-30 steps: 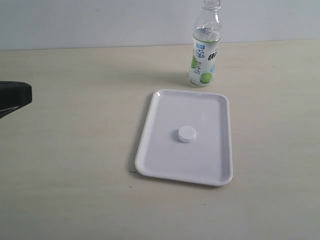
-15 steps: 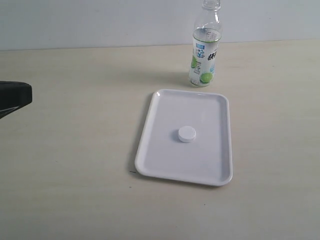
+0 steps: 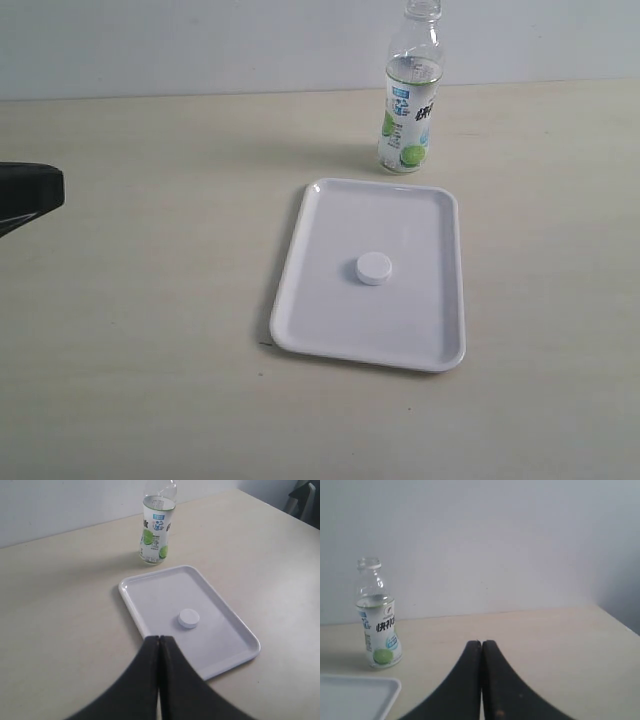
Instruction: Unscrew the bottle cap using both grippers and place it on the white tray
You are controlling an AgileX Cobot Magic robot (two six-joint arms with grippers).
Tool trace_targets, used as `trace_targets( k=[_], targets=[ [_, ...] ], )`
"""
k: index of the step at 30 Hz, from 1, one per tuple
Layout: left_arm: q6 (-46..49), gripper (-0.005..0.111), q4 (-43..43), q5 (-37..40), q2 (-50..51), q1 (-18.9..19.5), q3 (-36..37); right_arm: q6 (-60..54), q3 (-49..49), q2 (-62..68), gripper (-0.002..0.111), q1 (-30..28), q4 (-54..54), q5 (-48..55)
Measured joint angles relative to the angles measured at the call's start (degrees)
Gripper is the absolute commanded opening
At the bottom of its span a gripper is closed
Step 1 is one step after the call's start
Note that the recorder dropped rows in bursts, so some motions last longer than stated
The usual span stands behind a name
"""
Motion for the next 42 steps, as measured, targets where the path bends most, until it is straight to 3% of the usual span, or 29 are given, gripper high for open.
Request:
trace_targets(
  k=[9,30,31,33,38,42],
  targets=[
    [0.0,0.0,0.0,0.0,0.0,0.0,0.0,-22.45,2.5,-0.77,0.0,0.0,21.7,-2.55],
    [0.87,0.0,1.68,0.0,-0.78,0.17,0.0,-24.21,2.5,-0.77,0.0,0.0,25.01,-2.2],
    [1.73,0.0,2.54,0.25,-1.86,1.22,0.23,-24.21,2.5,-0.77,0.0,0.0,25.01,-2.2],
    [3.59,0.0,4.25,-1.35,-6.53,7.26,2.52,-24.21,2.5,-0.77,0.0,0.0,25.01,-2.2],
    [4.35,0.0,4.04,-13.2,-24.75,23.4,18.54,-24.21,2.5,-0.77,0.0,0.0,25.01,-2.15],
    [4.35,0.0,3.81,-13.38,-34.41,28.25,24.76,-24.21,2.5,-0.77,0.0,0.0,25.01,-2.15]
  ],
)
